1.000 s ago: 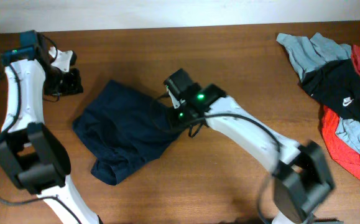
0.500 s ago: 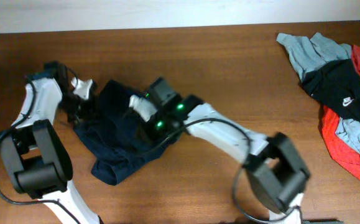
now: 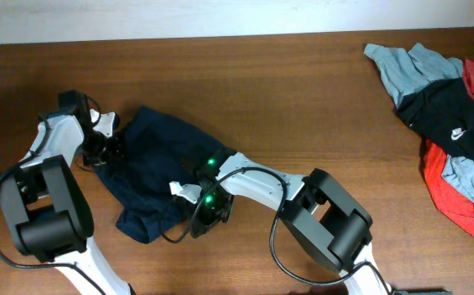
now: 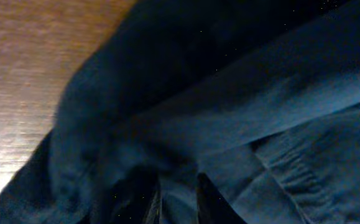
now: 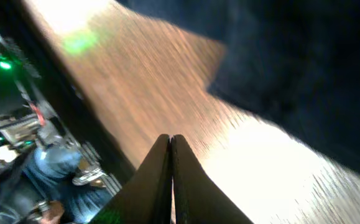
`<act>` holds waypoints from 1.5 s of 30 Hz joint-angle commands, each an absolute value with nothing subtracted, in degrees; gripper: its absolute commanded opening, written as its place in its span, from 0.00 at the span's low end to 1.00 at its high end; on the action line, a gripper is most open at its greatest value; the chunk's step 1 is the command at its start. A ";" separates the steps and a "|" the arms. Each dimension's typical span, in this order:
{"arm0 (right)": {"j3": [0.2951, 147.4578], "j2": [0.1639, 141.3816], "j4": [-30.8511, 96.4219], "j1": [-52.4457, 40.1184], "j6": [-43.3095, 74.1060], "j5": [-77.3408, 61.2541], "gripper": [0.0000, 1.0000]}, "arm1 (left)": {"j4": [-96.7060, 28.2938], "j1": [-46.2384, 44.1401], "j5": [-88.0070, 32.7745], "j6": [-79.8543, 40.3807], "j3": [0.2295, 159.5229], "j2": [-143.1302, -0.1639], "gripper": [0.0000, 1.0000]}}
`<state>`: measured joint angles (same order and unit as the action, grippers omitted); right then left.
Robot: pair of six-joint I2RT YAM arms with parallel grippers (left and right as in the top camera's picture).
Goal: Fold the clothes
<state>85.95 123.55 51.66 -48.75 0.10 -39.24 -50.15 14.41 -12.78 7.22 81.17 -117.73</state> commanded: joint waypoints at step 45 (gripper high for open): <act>86.28 116.07 49.60 -24.56 7.86 -20.25 0.04 | -79.33 14.70 -19.68 3.51 113.62 -100.36 0.42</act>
